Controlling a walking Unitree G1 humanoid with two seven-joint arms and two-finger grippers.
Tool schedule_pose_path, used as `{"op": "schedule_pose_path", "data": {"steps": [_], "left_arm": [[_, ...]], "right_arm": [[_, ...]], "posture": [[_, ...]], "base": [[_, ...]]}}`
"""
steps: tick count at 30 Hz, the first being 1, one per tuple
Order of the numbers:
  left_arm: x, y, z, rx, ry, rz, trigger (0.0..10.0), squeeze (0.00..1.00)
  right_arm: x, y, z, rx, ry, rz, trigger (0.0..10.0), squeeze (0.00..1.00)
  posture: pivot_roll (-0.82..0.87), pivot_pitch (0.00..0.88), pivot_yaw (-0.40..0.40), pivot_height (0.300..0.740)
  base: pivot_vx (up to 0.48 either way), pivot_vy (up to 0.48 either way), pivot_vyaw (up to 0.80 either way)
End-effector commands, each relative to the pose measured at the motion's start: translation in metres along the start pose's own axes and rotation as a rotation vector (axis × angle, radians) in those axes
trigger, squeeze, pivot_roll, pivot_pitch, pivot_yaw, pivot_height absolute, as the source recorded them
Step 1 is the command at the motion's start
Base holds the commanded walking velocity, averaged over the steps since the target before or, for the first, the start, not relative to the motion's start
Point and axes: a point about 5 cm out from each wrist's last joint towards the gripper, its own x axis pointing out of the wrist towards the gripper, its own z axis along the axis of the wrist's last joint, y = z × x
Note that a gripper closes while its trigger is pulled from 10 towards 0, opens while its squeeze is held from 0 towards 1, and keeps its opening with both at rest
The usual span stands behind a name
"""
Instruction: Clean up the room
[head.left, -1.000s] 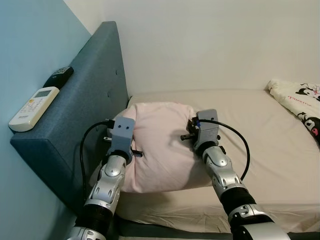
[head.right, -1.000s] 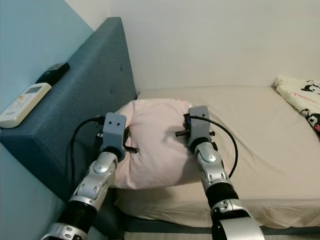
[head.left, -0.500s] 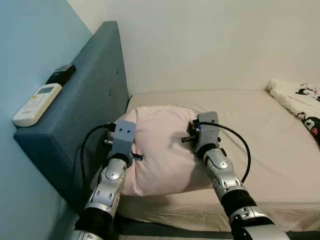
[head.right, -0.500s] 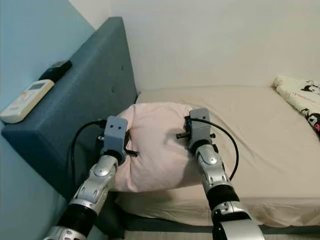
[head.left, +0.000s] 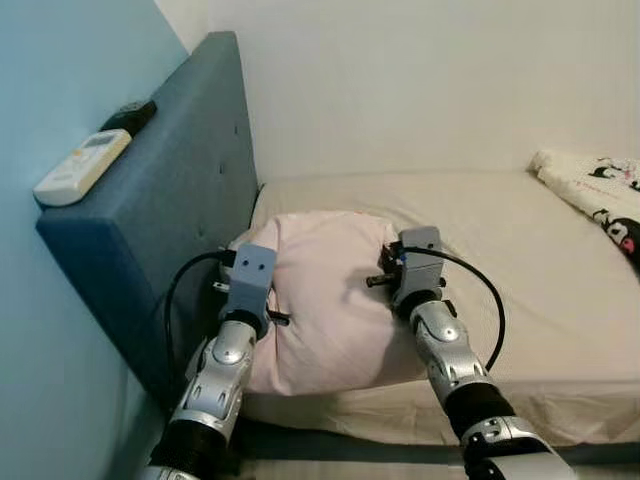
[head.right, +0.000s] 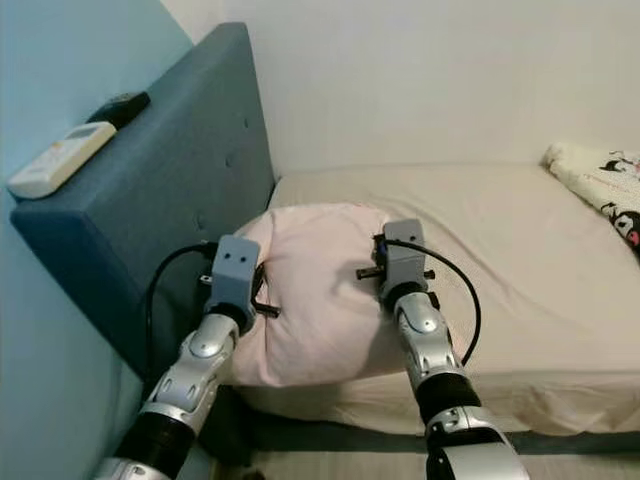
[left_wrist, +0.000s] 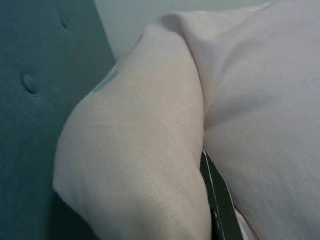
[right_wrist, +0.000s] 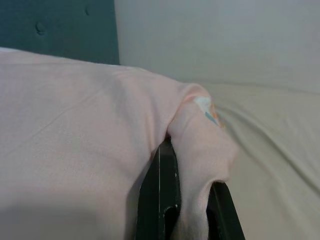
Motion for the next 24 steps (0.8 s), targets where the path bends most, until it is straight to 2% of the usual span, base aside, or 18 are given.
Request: {"op": "schedule_pose_path", "data": {"steps": [1,9,17,20,24], "left_arm": [[0.000,-0.004,0.011,-0.001,-0.057,-0.021,10.0,0.00],[-0.001,-0.010,0.014,0.017,-0.068,-0.075,10.0,0.00],[0.002,-0.011,0.020,0.055,-0.085,-0.135,10.0,0.00],[0.006,-0.009,0.024,0.088,-0.086,-0.156,10.0,0.00],[0.014,0.005,0.031,0.124,-0.085,-0.129,10.0,0.00]], "right_arm": [[0.000,-0.001,0.006,0.008,-0.047,-0.010,10.0,0.00],[-0.001,-0.005,0.007,0.015,-0.062,-0.025,10.0,0.00],[0.002,-0.005,0.011,0.020,-0.074,-0.031,10.0,0.00],[0.008,-0.004,0.021,0.016,-0.093,-0.023,10.0,0.00],[0.019,-0.005,0.037,0.001,-0.120,-0.011,10.0,0.00]], "posture": [[0.00,0.075,0.037,0.641],[0.01,0.085,0.042,0.641],[0.04,0.138,0.064,0.641],[0.06,0.189,0.082,0.641],[0.08,0.249,0.097,0.641]], "base": [[0.000,0.000,0.00],[0.000,0.000,0.00],[0.000,0.000,0.00],[0.000,0.000,0.00],[0.000,0.000,0.00]]}}
